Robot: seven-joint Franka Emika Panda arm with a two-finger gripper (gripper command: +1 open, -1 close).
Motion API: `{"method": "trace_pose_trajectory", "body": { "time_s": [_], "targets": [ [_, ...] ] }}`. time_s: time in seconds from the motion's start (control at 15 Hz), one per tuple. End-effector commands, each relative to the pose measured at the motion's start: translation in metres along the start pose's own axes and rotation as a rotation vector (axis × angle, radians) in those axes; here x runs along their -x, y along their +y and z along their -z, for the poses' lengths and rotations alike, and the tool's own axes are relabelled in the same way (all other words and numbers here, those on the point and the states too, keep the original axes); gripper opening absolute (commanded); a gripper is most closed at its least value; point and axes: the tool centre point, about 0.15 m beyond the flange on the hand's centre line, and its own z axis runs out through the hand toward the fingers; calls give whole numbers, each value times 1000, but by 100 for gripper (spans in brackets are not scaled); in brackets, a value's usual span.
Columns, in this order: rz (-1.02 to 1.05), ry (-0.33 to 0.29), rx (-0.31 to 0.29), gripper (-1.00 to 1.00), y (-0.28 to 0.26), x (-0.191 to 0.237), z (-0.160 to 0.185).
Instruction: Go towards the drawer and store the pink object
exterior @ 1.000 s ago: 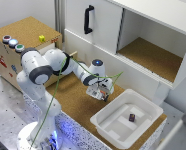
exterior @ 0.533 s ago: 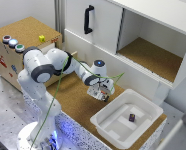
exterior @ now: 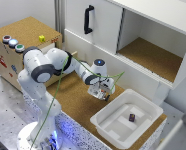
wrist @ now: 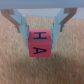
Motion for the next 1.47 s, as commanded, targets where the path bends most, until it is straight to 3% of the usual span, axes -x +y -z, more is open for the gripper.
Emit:
{"method": "trace_pose_trajectory", "body": {
  "time_s": [0.0, 0.4, 0.6, 0.8, 0.93, 1.0, 1.07, 1.13, 1.4],
  "targets": [
    [132, 105, -86, -100, -46, -25, 83],
    [417, 300, -190, -100, -157, -45, 186],
    [565, 276, -384, -100, -208, -39, 221],
    [666, 238, -533, -100, -255, -25, 223],
    [754, 183, -671, -100, -284, -25, 217],
    [795, 186, -654, -100, -296, -26, 214],
    [829, 154, -706, -100, -305, -28, 207],
    [862, 132, -712, -100, -316, -32, 202],
    [1046, 181, -626, -100, -368, -65, 199]
  ]
}}
